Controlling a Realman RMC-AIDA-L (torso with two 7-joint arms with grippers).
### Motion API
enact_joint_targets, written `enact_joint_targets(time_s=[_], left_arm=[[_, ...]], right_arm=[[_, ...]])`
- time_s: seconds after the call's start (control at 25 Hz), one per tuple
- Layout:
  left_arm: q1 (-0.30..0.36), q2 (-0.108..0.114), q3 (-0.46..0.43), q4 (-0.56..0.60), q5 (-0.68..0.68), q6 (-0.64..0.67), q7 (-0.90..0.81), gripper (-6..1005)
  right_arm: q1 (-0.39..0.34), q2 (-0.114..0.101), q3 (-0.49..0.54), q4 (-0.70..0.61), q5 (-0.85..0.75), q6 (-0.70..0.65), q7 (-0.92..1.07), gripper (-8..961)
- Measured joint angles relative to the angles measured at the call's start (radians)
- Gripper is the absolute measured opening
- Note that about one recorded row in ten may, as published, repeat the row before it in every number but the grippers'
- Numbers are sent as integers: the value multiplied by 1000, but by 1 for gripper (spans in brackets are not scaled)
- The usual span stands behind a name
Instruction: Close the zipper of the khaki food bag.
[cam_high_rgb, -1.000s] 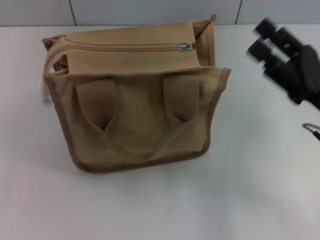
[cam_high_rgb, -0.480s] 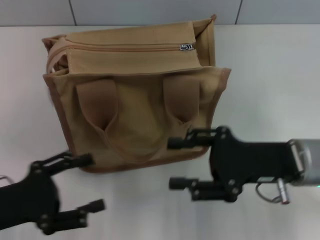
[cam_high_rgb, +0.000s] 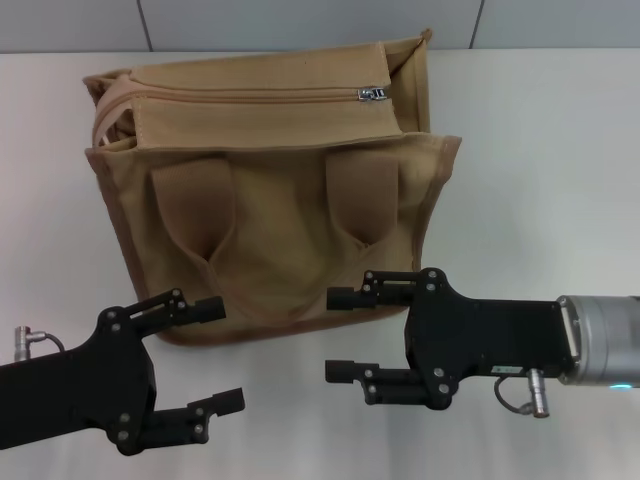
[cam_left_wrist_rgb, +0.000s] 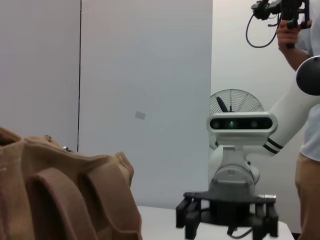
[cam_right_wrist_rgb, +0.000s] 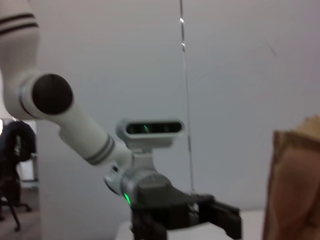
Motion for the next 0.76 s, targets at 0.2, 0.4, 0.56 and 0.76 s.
enact_joint_targets(time_s=[0.2, 0.4, 0.56, 0.76], left_arm=[[4, -7, 2, -3, 3, -7, -3, 827], [10, -11, 6, -2, 5, -8, -7, 827], [8, -14, 10, -4, 37, -20, -7, 827], [1, -19, 11, -4, 65, -34, -8, 827]], right_arm=[[3, 1, -1, 19, 0, 39, -21, 640], [6, 1, 3, 25, -1, 47, -24, 640], [8, 1, 7, 27, -1, 49, -24, 640], [11, 2, 8, 32, 0, 49, -24, 640]])
